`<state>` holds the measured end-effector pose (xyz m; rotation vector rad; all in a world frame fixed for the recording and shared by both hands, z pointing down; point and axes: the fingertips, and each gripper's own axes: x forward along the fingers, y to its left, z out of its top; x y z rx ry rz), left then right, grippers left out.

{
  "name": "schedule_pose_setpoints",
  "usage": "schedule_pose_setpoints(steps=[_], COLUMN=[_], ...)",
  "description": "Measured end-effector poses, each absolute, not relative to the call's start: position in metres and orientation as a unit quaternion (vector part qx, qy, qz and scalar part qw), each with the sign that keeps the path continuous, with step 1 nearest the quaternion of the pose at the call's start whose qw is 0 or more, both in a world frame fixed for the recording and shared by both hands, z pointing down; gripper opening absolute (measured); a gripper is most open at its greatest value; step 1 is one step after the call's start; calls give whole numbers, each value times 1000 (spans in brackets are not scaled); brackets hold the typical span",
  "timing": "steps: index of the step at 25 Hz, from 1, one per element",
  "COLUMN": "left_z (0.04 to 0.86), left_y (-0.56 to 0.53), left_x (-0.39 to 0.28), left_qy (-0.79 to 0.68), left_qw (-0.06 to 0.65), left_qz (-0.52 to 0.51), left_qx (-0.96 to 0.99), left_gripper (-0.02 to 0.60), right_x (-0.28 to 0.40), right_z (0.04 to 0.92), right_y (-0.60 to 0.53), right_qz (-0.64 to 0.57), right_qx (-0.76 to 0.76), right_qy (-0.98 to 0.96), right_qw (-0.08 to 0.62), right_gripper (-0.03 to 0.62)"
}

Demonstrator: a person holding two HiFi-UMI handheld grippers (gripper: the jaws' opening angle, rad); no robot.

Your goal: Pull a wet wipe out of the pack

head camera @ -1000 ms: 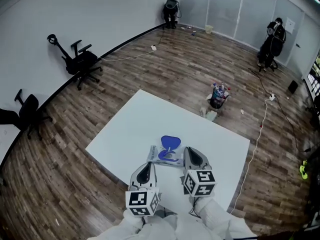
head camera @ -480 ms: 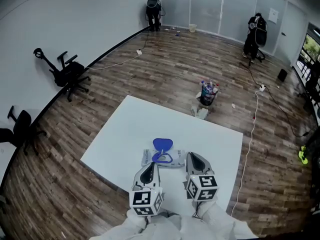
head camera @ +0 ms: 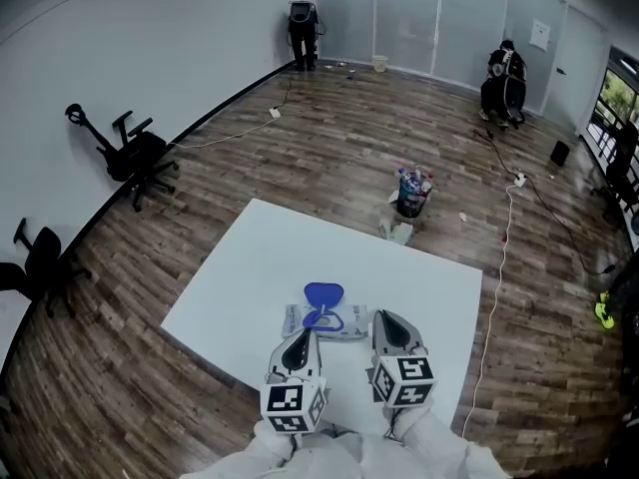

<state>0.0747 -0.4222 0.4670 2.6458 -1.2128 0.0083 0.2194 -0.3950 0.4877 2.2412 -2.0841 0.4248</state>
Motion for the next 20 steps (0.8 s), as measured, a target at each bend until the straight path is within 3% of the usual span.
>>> schedule_pose_setpoints(steps=[20], left_z=[468], left_y=[-421], left_x=[63], left_qy=[-413], left_qw=[115], left_qz=[6], left_qx=[903], left_gripper=[0], right_x=[208], right_z=[488], right_y=[-392], right_qz=[149], right_qx=[721], right_qy=[-677], right_qw=[11], right_gripper=[9])
